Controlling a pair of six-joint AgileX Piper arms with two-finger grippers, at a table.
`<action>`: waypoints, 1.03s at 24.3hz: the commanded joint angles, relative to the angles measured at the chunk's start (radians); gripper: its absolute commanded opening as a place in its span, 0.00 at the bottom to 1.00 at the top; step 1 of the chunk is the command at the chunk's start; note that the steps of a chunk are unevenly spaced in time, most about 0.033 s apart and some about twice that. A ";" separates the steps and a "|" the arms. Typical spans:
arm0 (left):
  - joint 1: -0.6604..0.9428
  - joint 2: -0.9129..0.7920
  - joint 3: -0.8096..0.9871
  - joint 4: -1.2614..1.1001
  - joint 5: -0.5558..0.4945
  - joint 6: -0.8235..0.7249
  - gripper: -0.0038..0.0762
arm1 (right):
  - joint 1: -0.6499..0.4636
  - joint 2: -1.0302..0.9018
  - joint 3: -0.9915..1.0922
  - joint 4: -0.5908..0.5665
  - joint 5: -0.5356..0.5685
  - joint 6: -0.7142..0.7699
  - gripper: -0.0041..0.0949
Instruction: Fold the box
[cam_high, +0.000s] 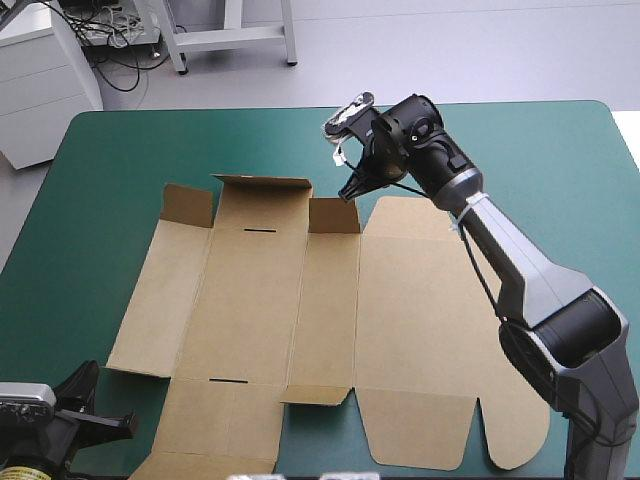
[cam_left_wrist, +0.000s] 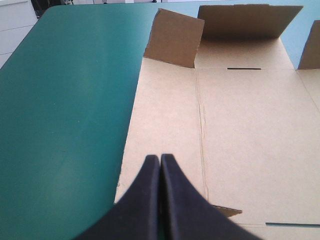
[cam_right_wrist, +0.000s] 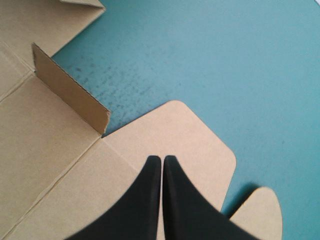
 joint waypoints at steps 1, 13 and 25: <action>0.000 0.017 -0.019 0.002 -0.073 0.000 0.01 | -0.039 -0.100 -0.010 -0.008 0.017 0.089 0.04; 0.000 0.017 -0.019 0.002 -0.073 0.000 0.01 | -0.273 -0.636 0.642 0.109 -0.102 0.170 0.02; 0.000 0.017 -0.018 0.022 -0.074 0.012 0.29 | -0.309 -1.074 1.156 0.151 -0.273 0.205 0.02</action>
